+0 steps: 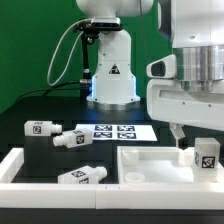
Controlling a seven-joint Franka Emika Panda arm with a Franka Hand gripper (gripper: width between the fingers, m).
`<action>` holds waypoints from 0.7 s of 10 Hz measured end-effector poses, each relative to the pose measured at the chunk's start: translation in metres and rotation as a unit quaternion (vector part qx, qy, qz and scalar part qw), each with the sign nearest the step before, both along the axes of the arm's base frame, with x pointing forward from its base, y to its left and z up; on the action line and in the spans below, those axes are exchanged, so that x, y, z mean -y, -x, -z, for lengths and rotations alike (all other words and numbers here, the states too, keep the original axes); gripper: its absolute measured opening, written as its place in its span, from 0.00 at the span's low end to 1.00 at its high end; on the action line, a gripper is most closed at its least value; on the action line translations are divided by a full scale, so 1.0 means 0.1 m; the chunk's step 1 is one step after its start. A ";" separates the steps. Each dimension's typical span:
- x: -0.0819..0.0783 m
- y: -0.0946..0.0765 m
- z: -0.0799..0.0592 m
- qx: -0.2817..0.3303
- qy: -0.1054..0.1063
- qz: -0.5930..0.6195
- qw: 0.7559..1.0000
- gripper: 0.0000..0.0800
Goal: Assemble one leg
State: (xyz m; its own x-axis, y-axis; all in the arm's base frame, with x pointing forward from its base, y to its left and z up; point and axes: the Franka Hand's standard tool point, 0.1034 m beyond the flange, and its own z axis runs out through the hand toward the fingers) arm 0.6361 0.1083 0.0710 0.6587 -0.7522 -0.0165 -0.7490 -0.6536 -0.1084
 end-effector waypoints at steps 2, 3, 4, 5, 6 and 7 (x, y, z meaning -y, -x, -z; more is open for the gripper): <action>0.01 0.00 0.00 0.005 0.005 -0.059 0.998 0.81; 0.01 -0.01 -0.01 0.009 0.017 -0.138 0.990 0.81; -0.03 -0.04 -0.05 0.017 0.036 -0.244 0.969 0.81; -0.06 -0.05 -0.06 0.023 0.044 -0.333 0.942 0.81; -0.07 -0.04 -0.05 0.023 0.043 -0.331 0.942 0.81; -0.06 -0.04 -0.05 0.022 0.043 -0.325 0.944 0.65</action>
Offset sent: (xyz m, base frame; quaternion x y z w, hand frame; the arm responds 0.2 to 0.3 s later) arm 0.0081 0.0177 0.0155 -0.0281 -0.0008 -0.4224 0.9060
